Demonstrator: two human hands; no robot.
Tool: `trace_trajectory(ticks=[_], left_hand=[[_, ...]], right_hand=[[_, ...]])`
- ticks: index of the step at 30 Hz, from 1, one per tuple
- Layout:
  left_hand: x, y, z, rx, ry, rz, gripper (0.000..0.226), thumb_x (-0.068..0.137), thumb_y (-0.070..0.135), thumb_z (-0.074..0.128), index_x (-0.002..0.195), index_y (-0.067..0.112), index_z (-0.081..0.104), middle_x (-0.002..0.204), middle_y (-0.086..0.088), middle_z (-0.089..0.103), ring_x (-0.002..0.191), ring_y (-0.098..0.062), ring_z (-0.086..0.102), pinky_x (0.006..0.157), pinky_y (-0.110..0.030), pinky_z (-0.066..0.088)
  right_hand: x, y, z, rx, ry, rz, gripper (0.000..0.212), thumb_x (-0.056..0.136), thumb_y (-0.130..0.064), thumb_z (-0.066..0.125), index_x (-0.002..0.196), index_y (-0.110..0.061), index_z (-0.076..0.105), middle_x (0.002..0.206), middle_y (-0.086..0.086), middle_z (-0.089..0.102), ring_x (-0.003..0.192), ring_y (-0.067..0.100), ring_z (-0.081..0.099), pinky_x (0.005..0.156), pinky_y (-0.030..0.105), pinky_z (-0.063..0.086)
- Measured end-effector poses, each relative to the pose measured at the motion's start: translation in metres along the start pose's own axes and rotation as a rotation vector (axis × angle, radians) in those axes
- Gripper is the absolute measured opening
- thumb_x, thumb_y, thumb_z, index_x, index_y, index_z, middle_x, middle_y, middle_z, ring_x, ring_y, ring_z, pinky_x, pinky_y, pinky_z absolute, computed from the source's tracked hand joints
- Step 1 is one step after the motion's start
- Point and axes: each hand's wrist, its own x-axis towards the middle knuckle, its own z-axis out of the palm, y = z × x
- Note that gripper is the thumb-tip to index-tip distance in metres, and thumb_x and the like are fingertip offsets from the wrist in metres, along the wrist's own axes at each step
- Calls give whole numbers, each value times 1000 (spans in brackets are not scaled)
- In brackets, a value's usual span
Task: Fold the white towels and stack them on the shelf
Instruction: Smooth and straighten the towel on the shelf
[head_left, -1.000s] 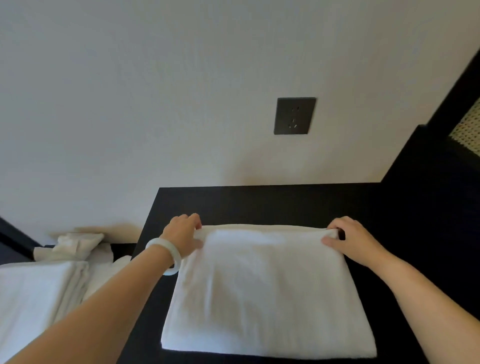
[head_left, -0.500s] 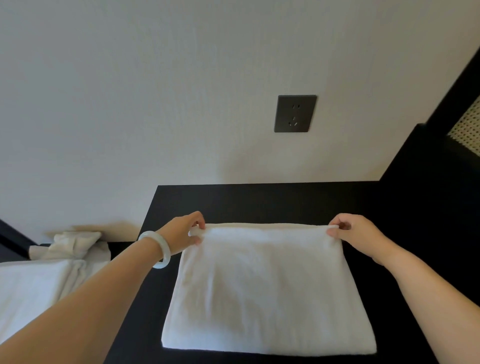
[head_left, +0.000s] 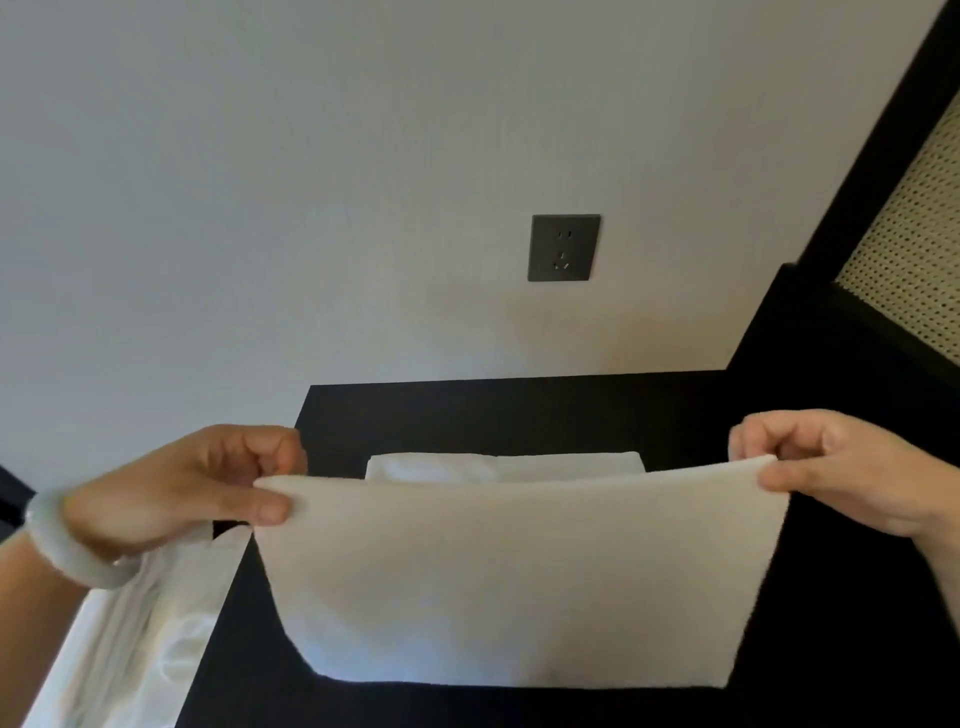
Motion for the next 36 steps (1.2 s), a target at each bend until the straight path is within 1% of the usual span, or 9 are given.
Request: trace_trajectory(ticks=[2,5,10,13,17,22,31,33,36], left_hand=[[15,-7,0,-38,88,-55,24,88,11,73,83,1,52,74,-15,53,65,-23,52,57,-26,45],[67,-43,10,150,438,-238,15,86,13,73,91,4,62,73,-7,60,67,-20,54,66,-28,50],[111,-100,28,376,743,-420,12,92,20,63,84,11,66,80,-9,64,75,-25,59,75,-37,50],[112,-102,26,379,756,-389,14,94,22,60,82,15,63,83,-7,64,81,-26,61,73,-34,50],[115,-94,10,172,757,-306,16,94,21,63,80,14,63,75,-4,58,74,-22,57,78,-41,53],[149,-105,23,480,824,-488,14,95,21,56,82,18,58,81,0,58,71,-13,53,58,-23,36],[152,-120,32,334,924,-408,14,100,19,41,92,14,52,87,-6,58,73,-20,52,61,-28,39],[158,-114,36,387,923,-468,11,99,16,40,100,12,50,97,-11,58,77,-23,52,65,-32,41],[165,-90,48,824,935,-525,27,97,13,48,123,11,45,118,-13,48,101,-30,49,83,-38,43]], right_hand=[[24,0,5,-48,52,56,33,77,-43,81,84,-13,70,91,12,70,88,26,71,76,30,56],[85,33,24,-141,262,225,16,87,-27,74,87,-12,70,89,9,75,88,25,72,83,39,57],[135,94,49,-397,482,385,8,92,-15,67,93,-21,62,94,3,66,88,17,63,79,33,53],[140,98,45,-470,455,406,12,94,-17,62,85,-26,64,91,-2,66,88,14,63,73,29,49],[144,91,28,-305,555,395,15,94,-15,62,83,-20,71,86,2,71,85,18,67,69,31,50],[160,118,53,-413,668,457,9,96,-19,55,91,-16,62,99,5,59,86,19,59,74,34,47],[157,132,68,-411,827,317,9,99,-19,49,91,-22,53,101,5,57,79,7,52,60,23,35],[159,119,74,-446,854,362,4,100,-17,50,102,-18,53,109,9,58,82,12,53,64,25,39],[153,87,84,-847,926,305,33,96,-16,59,128,-10,53,123,14,57,110,29,55,90,41,46]])
